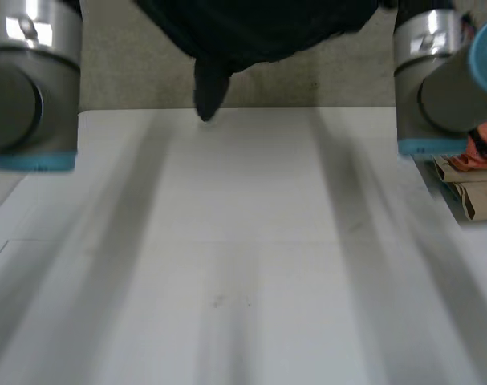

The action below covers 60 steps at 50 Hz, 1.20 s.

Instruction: Fold the laundry.

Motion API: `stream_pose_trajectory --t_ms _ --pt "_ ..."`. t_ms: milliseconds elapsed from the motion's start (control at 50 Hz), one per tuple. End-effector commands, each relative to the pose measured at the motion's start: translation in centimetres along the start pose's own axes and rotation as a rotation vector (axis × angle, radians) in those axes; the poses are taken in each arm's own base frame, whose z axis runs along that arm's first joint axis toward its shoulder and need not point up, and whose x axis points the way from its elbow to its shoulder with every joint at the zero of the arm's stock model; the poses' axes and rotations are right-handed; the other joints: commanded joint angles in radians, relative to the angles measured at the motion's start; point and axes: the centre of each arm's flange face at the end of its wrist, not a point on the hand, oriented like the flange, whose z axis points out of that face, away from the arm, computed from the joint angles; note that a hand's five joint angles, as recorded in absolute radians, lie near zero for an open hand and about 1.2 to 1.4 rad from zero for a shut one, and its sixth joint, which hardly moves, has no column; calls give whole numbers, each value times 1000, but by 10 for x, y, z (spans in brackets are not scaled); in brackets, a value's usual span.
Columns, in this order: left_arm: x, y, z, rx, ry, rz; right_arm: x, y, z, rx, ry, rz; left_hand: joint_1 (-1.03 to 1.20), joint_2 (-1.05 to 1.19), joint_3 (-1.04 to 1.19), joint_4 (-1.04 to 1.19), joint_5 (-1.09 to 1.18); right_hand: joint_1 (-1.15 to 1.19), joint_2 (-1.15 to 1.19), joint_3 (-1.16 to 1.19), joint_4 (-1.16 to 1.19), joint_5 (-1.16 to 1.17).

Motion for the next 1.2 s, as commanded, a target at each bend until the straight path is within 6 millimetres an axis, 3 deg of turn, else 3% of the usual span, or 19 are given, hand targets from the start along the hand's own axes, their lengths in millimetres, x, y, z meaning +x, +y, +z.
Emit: stream_pose_trajectory --t_ms 20,40,140,220,280,320,480,560,640,700,780,860,940,960,1020,1060,1100,1200 --pt "26 47 -67 -273 121 -6 -34 68 -51 -256 -164 -16 275 198 203 196 229 281 225 210 199 212" --pt "35 58 -86 -347 158 -11 -44 83 -67 -306 -218 -21 275 198 203 196 229 281 225 210 199 212" --pt "65 87 -150 -590 266 -11 -66 122 -115 -438 -347 -28 275 198 203 196 229 281 225 210 199 212" --pt "73 87 -186 -746 297 32 -67 132 -139 -512 -394 -69 275 198 203 196 229 281 225 210 199 212" --pt "69 81 -205 -858 309 74 -65 127 -158 -577 -447 -94 275 198 203 196 229 281 225 210 199 212" --pt "64 75 -211 -903 319 89 -61 120 -165 -611 -471 -108 275 198 203 196 229 281 225 210 199 212" --pt "41 34 -246 -1147 461 145 -26 57 -202 -813 -628 -183 275 198 203 196 229 281 225 210 199 212" --pt "35 0 -281 -1301 637 155 -3 13 -243 -983 -784 -223 275 198 203 196 229 281 225 210 199 212" --pt "38 -38 -305 -1310 820 110 14 -14 -272 -1033 -916 -321 275 198 203 196 229 281 225 210 199 212" --pt "39 -56 -312 -1286 897 73 22 -23 -281 -1030 -962 -367 275 198 203 196 229 281 225 210 199 212" --pt "38 -69 -308 -1230 927 48 25 -24 -285 -1021 -979 -393 275 198 203 196 229 281 225 210 199 212" --pt "48 -56 -280 -1127 837 30 22 -20 -276 -991 -931 -358 275 198 203 196 229 281 225 210 199 212" --pt "62 -16 -245 -1028 717 55 9 14 -257 -977 -817 -284 275 198 203 196 229 281 225 210 199 212" --pt "64 4 -226 -976 660 82 2 27 -248 -965 -765 -257 275 198 203 196 229 281 225 210 199 212" --pt "66 34 -199 -897 589 136 -3 46 -229 -940 -663 -227 275 198 203 196 229 281 225 210 199 212" --pt "73 65 -179 -830 544 191 -4 53 -221 -934 -620 -232 275 198 203 196 229 281 225 210 199 212" --pt "83 83 -157 -728 511 242 -4 63 -206 -916 -558 -257 275 198 203 196 229 281 225 210 199 212" --pt "103 121 -122 -580 433 302 -12 88 -175 -842 -454 -280 275 198 203 196 229 281 225 210 199 212"
